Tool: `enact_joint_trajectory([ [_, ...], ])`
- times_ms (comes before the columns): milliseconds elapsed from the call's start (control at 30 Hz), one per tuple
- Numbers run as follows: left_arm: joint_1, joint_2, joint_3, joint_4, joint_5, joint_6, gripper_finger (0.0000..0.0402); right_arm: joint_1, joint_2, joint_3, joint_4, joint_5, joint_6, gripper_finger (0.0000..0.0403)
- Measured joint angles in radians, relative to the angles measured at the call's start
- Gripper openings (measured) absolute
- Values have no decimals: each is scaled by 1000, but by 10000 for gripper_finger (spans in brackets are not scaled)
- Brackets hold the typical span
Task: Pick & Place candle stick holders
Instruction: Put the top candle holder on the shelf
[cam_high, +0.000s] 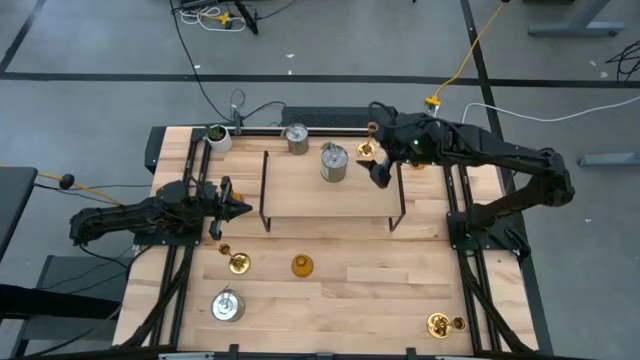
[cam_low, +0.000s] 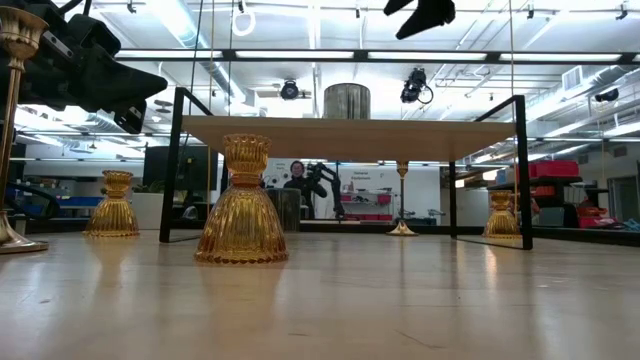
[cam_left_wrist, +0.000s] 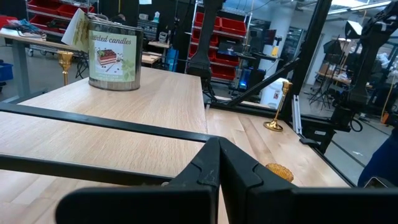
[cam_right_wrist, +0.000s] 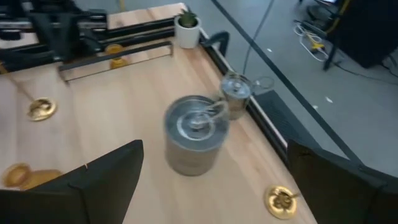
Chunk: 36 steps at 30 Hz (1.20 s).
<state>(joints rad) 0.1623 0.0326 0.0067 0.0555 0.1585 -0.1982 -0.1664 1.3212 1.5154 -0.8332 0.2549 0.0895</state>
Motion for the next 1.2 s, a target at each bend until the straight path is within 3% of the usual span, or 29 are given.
enact_joint_trajectory([
  [700, 0, 0, 0, 0, 0, 0, 7, -357, 94, 0, -23, -11, -117, 398],
  [1200, 0, 0, 0, 0, 0, 0, 7, -429, 265, 0, 33, -12, -120, 398],
])
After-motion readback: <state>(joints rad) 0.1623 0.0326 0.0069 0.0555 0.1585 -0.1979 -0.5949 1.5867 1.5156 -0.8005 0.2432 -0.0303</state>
